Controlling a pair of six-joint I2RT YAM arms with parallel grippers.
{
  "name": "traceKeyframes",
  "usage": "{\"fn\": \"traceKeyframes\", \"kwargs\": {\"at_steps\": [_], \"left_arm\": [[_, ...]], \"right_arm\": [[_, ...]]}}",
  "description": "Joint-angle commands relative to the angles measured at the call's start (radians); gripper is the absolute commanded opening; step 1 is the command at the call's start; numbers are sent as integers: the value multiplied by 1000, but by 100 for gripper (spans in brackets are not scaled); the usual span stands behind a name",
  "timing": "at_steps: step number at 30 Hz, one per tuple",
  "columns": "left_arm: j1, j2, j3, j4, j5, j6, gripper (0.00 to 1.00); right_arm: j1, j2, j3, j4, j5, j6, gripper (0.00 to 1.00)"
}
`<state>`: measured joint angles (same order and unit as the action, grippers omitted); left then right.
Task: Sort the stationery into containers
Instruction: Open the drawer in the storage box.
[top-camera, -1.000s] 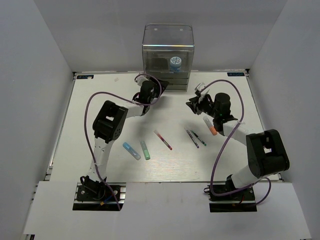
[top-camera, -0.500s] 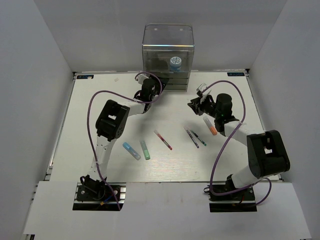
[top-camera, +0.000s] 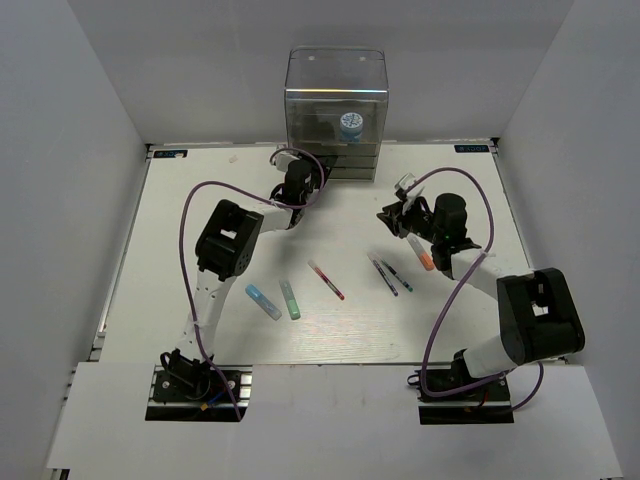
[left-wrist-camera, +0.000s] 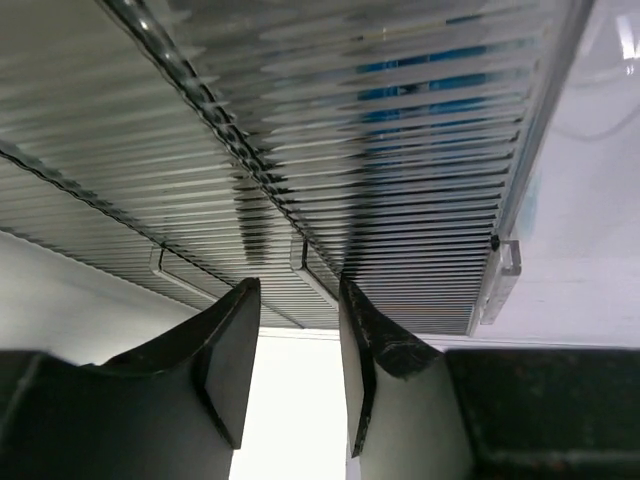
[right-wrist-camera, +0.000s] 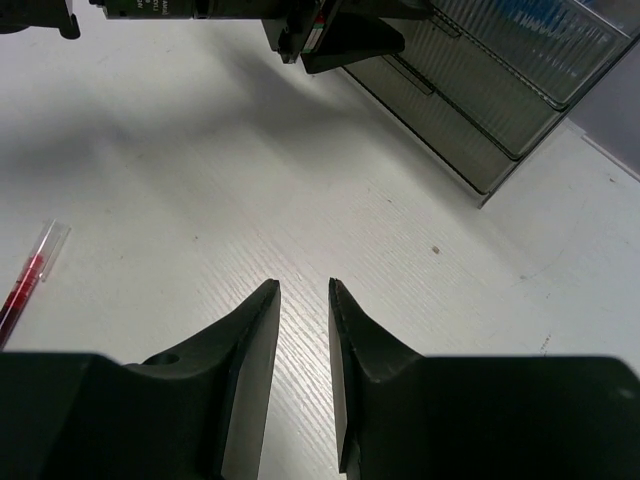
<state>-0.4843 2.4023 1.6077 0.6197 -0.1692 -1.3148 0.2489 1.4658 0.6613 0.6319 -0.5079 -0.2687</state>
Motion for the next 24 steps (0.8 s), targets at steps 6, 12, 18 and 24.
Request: {"fn": "traceKeyframes", "kwargs": {"at_steps": [6,12,18,24], "left_arm": [[15,11,8,69,-70,-89,25],[15,0,-46,95,-79,-107,0],[15,-66,-196,175,-58,-107,0],[-4,-124,-330,241,-9,-107,0]], "right_arm": [[-5,-39,-8,22,-21,-3,31],[-3,-51,-29,15,-15,-15,31],[-8,-78,-54,-15,9,-17,39],[-22,-96,-58,-67,55,0,50]]}}
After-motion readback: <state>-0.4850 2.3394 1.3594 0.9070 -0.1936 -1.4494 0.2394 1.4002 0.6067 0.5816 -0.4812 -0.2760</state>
